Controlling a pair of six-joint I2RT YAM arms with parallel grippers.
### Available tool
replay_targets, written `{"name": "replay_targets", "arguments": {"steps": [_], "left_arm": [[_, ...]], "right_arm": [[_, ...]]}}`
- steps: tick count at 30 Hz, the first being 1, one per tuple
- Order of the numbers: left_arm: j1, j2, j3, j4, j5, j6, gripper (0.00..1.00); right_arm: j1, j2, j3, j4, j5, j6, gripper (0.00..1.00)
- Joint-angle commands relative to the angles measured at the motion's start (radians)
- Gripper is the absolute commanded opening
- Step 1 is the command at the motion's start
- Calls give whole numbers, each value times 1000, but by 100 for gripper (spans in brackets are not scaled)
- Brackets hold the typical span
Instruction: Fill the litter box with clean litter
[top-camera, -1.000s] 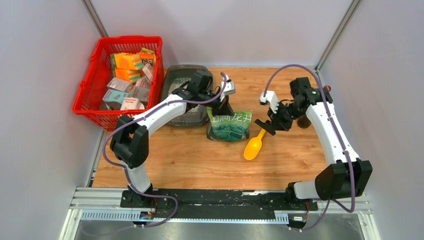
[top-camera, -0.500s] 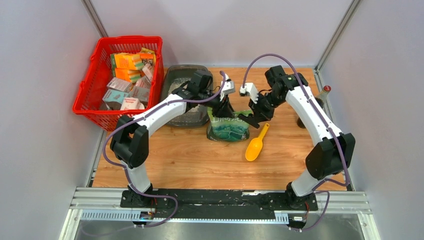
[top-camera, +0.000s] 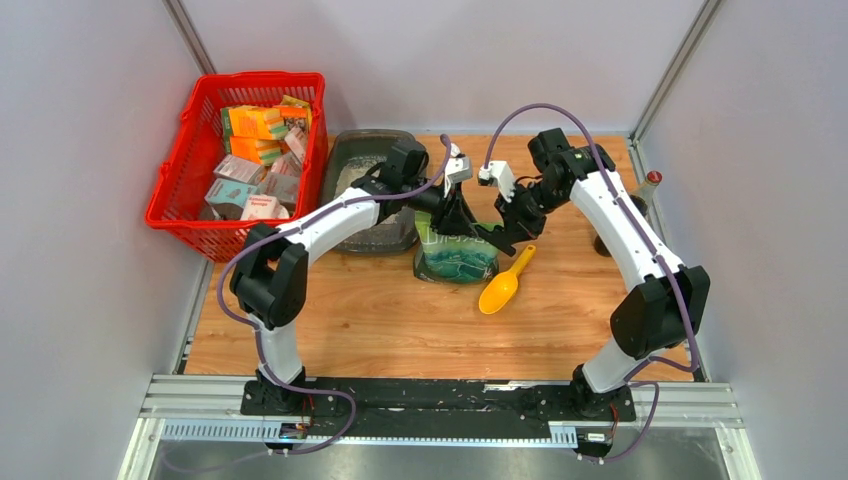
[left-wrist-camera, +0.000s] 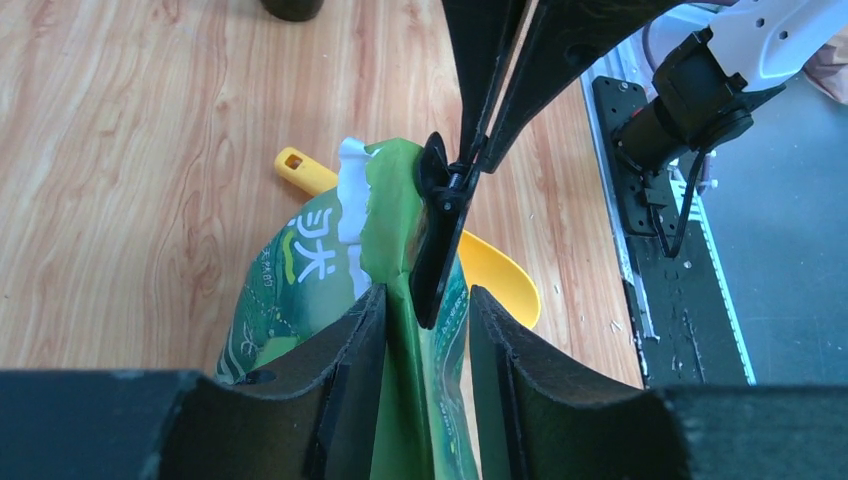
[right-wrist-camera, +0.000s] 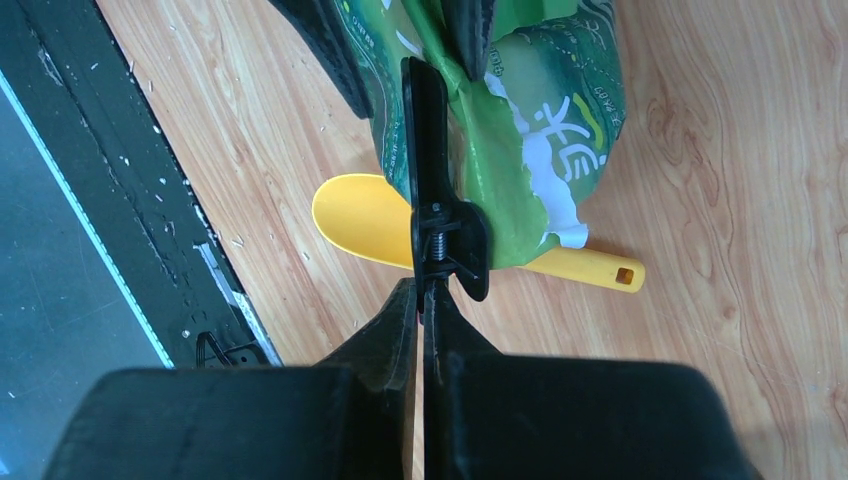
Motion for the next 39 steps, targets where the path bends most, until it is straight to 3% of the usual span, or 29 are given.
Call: {"name": "replay_targets", "arguments": {"steps": [1,4,6,10,12,14,17,20,28,39], "left_arm": [[-13,33,50,16,72,-25,44],[-18,44,61,6,82,-4,38],[-23,53,75,-17,85,11,23],[-23,58,73,1,95,-1,2],[-21,58,73,4,96,2,0],[-21,55,73,6,93,8,0],[-23,56,78,3,93,11,0],[-21,61,84,3,98,11,0],[-23,69,98,-10,99,5,0],[-23,73,99,6,99,-27,0]], "right_arm": [[1,-4,44,86,-23,42,0],[3,1,49,89,-27,48,0],[3,4,47,91,-26,48,0],[1,5,44,97,-23,57,0],[-8,-2,49,97,-23,78,14],[-55,-11,53,92,-68,91,39],[-127,-9,56,65,-173,82,57],[-153,22,66,16,-234,36,64],[-155,90,95,-57,-328,-23,64],[-137,117,82,-69,-326,-36,58]]}}
